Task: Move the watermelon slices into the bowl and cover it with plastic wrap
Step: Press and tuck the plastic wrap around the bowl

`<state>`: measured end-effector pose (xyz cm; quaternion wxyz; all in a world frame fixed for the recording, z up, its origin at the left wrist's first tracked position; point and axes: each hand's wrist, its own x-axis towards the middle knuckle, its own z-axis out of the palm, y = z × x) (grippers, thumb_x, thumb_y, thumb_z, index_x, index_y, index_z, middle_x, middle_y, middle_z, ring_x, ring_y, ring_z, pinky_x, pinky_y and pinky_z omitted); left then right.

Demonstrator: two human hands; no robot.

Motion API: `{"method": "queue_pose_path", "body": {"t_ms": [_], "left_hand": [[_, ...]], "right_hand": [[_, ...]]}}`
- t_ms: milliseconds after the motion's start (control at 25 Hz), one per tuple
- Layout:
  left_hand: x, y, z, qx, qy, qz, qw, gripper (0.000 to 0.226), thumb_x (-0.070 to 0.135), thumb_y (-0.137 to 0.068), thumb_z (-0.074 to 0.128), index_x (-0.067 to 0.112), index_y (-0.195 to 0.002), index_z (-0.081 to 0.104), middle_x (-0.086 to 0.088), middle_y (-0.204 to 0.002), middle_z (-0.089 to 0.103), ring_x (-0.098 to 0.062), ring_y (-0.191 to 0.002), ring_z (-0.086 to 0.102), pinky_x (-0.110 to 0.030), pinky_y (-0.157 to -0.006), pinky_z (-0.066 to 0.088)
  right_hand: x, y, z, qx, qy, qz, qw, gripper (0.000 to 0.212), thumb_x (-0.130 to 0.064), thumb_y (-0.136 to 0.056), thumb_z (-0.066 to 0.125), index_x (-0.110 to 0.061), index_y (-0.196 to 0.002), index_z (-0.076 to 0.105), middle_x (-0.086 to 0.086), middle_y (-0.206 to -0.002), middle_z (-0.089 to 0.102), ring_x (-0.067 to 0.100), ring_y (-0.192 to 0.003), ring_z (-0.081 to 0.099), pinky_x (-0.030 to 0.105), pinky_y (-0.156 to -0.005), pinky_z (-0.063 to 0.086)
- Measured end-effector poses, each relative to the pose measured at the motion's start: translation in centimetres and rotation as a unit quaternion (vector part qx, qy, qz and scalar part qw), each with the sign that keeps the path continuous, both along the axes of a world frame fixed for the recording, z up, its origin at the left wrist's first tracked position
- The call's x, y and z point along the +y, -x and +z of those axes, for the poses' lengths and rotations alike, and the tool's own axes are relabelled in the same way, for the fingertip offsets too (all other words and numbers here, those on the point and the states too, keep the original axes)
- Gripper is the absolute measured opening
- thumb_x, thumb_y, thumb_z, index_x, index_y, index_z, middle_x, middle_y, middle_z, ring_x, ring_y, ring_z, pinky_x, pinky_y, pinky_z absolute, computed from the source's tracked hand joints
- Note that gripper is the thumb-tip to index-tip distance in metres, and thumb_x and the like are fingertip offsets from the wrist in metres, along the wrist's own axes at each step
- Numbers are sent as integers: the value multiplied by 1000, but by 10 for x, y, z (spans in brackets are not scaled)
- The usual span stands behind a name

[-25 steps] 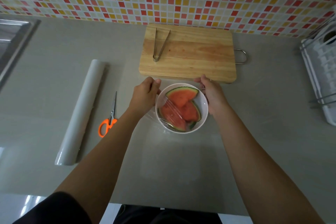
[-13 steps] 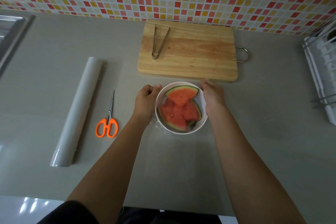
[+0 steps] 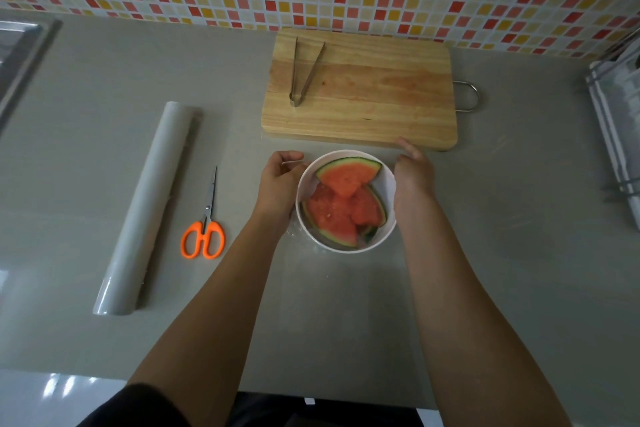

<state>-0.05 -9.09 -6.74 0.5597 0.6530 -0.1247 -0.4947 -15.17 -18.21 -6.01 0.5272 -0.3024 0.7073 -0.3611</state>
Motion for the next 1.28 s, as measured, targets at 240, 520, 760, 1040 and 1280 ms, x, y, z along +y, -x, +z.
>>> {"method": "queue_pose_path", "body": {"t_ms": [240, 520, 760, 1040, 1280], "left_hand": [[0, -2, -1, -3, -7, -5, 1000, 15, 0, -87, 58, 16, -88, 56, -11, -87, 64, -22, -65, 61, -33, -62, 52], [0, 1, -2, -8, -12, 2, 1000, 14, 0, -85, 59, 14, -88, 58, -11, -84, 65, -18, -60, 63, -28, -54, 53], [1, 6, -3, 18, -2, 24, 1000, 20, -4, -84, 53, 14, -78, 61, -1, -67, 69, -15, -55, 63, -25, -52, 52], [0, 8, -1, 3, -18, 14, 1000, 28, -6, -78, 49, 14, -71, 66, 2, -59, 69, -13, -53, 64, -26, -51, 53], [-2, 7, 0, 11, -21, 26, 999, 27, -6, -78, 48, 13, -71, 66, -1, -61, 68, -16, -55, 64, -26, -53, 55]], "right_hand": [[15, 12, 15, -122, 174, -335, 918, 25, 1, -85, 35, -12, -88, 56, 6, -92, 59, 16, -86, 55, 25, -82, 43], [58, 16, -2, -9, 269, 261, 927, 79, -72, -83, 16, -17, -130, 49, -4, -135, 50, 0, -126, 42, 6, -97, 30], [53, 7, -4, -56, 140, 158, 976, 82, -80, -72, 8, -32, -109, 63, 0, -119, 64, 14, -114, 56, 37, -103, 41], [45, 0, -1, -48, 3, 96, 994, 101, -88, -58, 5, -25, -110, 64, 4, -116, 66, 21, -111, 59, 45, -102, 42], [42, -3, 1, 15, -51, 85, 995, 90, -75, -79, 6, -14, -131, 47, 7, -136, 50, 26, -126, 44, 37, -100, 31]]}}
